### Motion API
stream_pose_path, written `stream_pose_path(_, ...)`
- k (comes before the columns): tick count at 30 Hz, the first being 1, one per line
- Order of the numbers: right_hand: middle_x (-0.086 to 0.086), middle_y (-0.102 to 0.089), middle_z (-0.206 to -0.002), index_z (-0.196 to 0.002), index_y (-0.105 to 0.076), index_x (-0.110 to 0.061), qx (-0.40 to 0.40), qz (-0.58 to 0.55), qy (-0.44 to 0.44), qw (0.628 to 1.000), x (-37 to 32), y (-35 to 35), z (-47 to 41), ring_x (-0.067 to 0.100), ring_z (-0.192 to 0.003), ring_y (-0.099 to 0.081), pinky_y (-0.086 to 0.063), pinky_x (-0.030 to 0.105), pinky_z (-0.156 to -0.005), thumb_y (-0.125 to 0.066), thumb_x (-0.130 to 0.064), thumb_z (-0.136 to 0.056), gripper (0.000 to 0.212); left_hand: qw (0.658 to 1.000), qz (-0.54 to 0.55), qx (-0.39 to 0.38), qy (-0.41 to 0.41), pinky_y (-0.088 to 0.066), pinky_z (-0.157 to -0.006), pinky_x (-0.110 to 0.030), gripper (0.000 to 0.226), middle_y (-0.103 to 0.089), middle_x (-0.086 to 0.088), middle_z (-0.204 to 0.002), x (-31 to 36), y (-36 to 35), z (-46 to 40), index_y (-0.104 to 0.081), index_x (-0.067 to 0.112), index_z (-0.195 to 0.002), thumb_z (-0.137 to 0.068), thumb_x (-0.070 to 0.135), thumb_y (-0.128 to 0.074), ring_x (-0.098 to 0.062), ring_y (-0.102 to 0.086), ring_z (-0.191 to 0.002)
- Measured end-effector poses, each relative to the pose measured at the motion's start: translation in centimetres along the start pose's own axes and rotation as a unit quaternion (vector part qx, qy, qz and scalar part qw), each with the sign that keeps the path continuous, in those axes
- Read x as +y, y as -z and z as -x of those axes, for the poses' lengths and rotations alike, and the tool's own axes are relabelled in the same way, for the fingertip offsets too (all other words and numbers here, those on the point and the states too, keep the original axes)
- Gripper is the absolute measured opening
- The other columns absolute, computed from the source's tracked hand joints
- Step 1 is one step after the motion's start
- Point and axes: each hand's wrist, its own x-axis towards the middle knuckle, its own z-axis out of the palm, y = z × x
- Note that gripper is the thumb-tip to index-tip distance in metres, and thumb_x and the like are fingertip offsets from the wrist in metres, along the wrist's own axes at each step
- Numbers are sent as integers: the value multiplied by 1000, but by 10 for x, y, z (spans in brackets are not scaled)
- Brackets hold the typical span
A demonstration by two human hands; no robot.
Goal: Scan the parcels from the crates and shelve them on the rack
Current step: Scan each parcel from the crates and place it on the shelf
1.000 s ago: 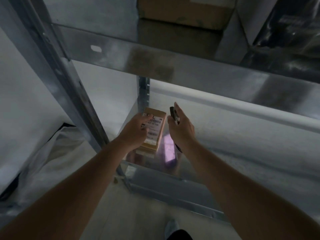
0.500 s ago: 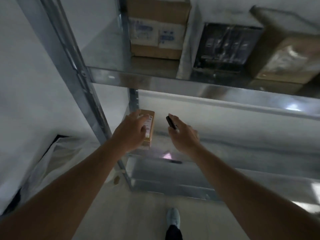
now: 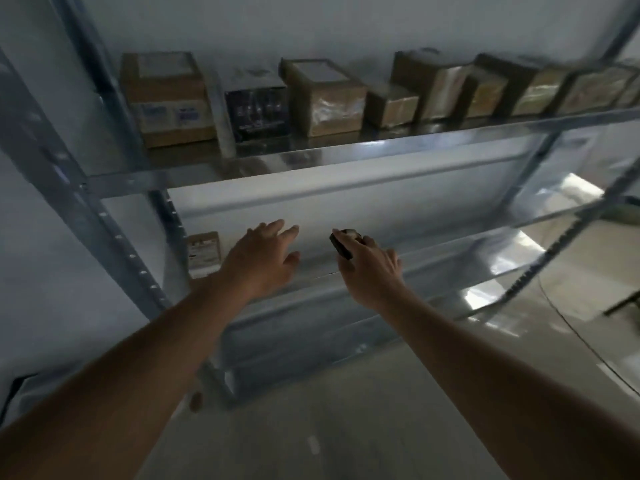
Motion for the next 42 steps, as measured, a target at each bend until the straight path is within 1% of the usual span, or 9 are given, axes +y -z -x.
stream_pose_path(2, 1, -43, -162, -162, -24, -56, 24, -3, -23, 999, 25, 25, 17, 39, -121, -49, -31, 43, -93, -44, -45, -110, 57, 1000, -3, -1, -25, -25, -124, -42, 62, -22, -6, -173, 37, 2, -3, -29, 24, -165, -108, 42, -46, -30, -26, -155)
stream_pose_path(6, 0, -41, -165, -163, -26, -51, 70, 6, -45, 997, 87, 76, 50, 38, -130, -51, -35, 47, -105, -45, -43, -110, 57, 997, -11, 11, -78, -27, -122, -40, 62, -24, -6, -172, 120, 0, -18, -32, 26, -165, -107, 43, -47, -29, -30, -154)
stream_pose_path(12, 1, -47, -161, -161, -28, -52, 116, 13, -105, 988, 210, 152, 100, 37, -126, -56, -38, 46, -102, -45, -44, -108, 56, 988, -7, 10, -151, -30, -120, -41, 63, -25, -4, -172, 276, -15, -45, -32, 25, -164, -106, 45, -47, -30, -33, -152)
stream_pose_path(16, 3, -53, -156, -159, -32, -55, 163, 23, -156, 974, 295, 208, 138, 38, -123, -56, -36, 44, -95, -46, -45, -106, 55, 979, -1, 17, -201, -38, -117, -44, 61, -35, -6, -167, 389, -24, -56, -37, 21, -162, -106, 43, -50, -32, -41, -147)
stream_pose_path(21, 8, -55, -148, -159, -32, -55, 197, 37, -205, 958, 392, 277, 187, 41, -120, -55, -41, 49, -102, -47, -45, -106, 56, 966, 11, 21, -257, -44, -113, -47, 58, -46, -9, -159, 520, -37, -70, -43, 19, -158, -105, 41, -53, -35, -50, -139)
stream_pose_path(24, 10, -57, -145, -159, -32, -52, 215, 50, -229, 948, 446, 313, 211, 39, -116, -57, -41, 48, -100, -47, -44, -107, 55, 953, 20, 19, -301, -45, -112, -45, 57, -48, -6, -158, 594, -47, -83, -46, 21, -157, -104, 41, -54, -32, -52, -138)
stream_pose_path(31, 7, -56, -150, -160, -35, -48, 272, 65, -304, 911, 571, 376, 235, 40, -121, -59, -44, 49, -101, -51, -45, -105, 57, 917, 32, 9, -397, -43, -115, -47, 56, -44, -3, -162, 753, -86, -141, -44, 24, -157, -105, 44, -51, -29, -48, -143)
stream_pose_path(38, 12, -58, -145, -159, -37, -46, 287, 74, -385, 874, 714, 439, 216, 44, -127, -55, -44, 57, -107, -51, -45, -106, 55, 878, 53, -4, -477, -43, -114, -48, 54, -46, -4, -160, 915, -135, -243, -44, 24, -156, -106, 43, -48, -28, -47, -143)
stream_pose_path(42, 14, -58, -142, -160, -37, -44, 282, 83, -431, 853, 792, 478, 199, 42, -122, -57, -45, 55, -106, -49, -46, -106, 55, 855, 64, -24, -514, -44, -113, -47, 55, -44, -4, -162, 1002, -158, -302, -43, 22, -157, -106, 42, -49, -27, -46, -144)
